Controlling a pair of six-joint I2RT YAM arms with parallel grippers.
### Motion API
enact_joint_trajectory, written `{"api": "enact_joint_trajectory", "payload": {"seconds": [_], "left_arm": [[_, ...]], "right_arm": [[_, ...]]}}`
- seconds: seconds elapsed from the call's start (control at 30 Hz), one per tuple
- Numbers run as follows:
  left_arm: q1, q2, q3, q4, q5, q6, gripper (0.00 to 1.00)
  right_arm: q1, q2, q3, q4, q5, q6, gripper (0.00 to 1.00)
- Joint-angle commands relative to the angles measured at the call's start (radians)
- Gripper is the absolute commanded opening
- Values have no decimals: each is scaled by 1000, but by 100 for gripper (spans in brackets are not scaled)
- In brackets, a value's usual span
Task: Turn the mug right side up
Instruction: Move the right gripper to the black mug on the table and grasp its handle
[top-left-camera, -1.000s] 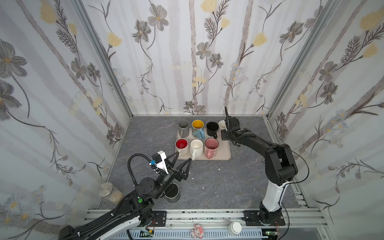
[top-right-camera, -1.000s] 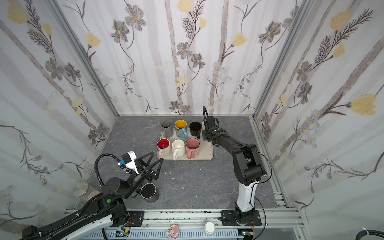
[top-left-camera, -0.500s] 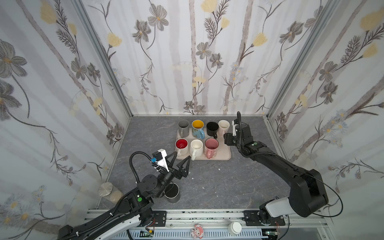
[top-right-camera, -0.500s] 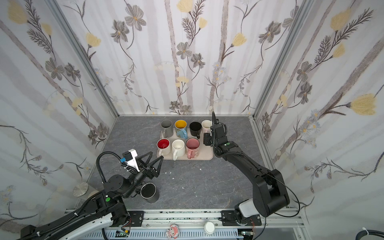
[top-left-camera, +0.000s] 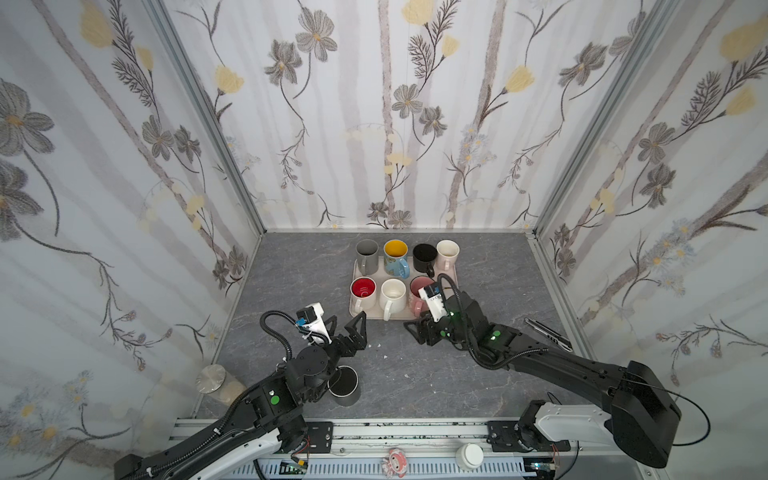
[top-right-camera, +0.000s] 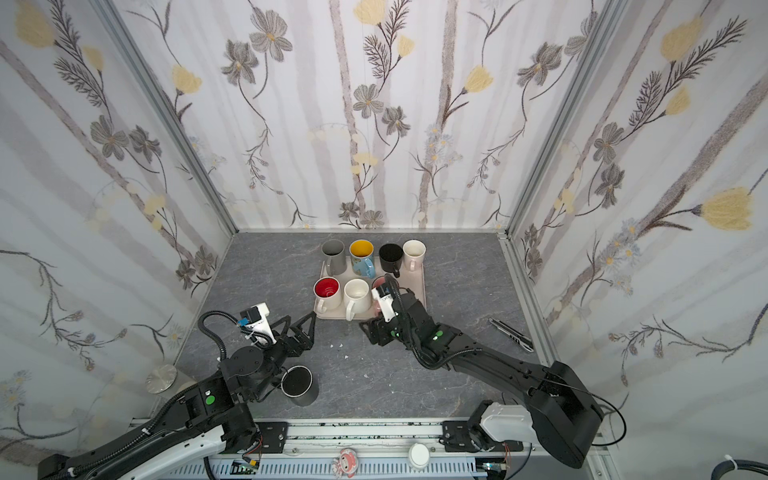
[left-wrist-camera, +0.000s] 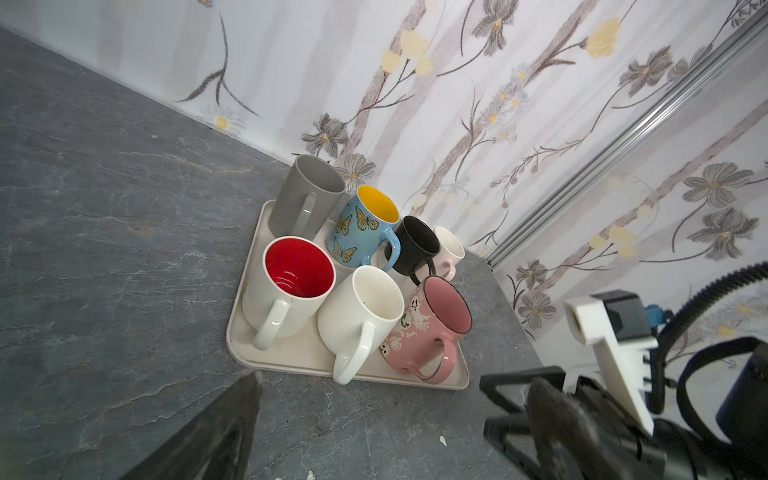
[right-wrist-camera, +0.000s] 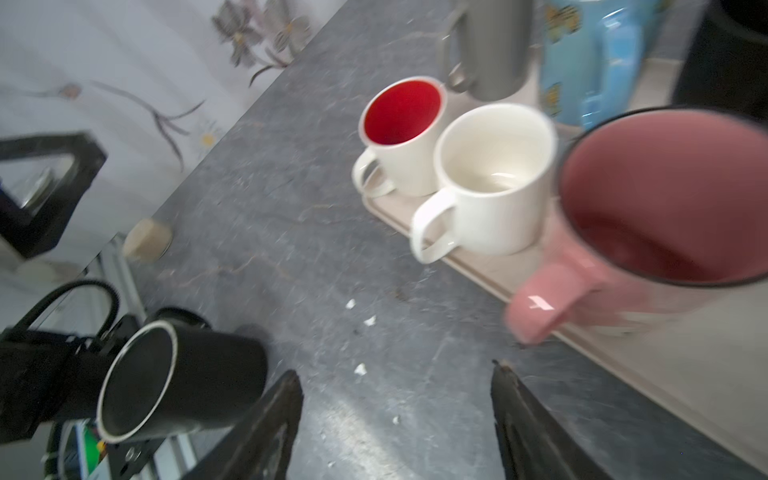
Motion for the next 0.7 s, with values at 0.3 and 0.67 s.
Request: {"api": "enact_joint_trajectory", "payload": {"seconds": [0.3, 0.67], "left_arm": [[1, -67, 31, -220, -176, -140, 100], [1, -220, 38, -244, -256, -119, 100]], "right_arm": [[333, 239, 159, 120, 24, -183, 95], [472, 421, 242, 270, 223, -293, 100]]}}
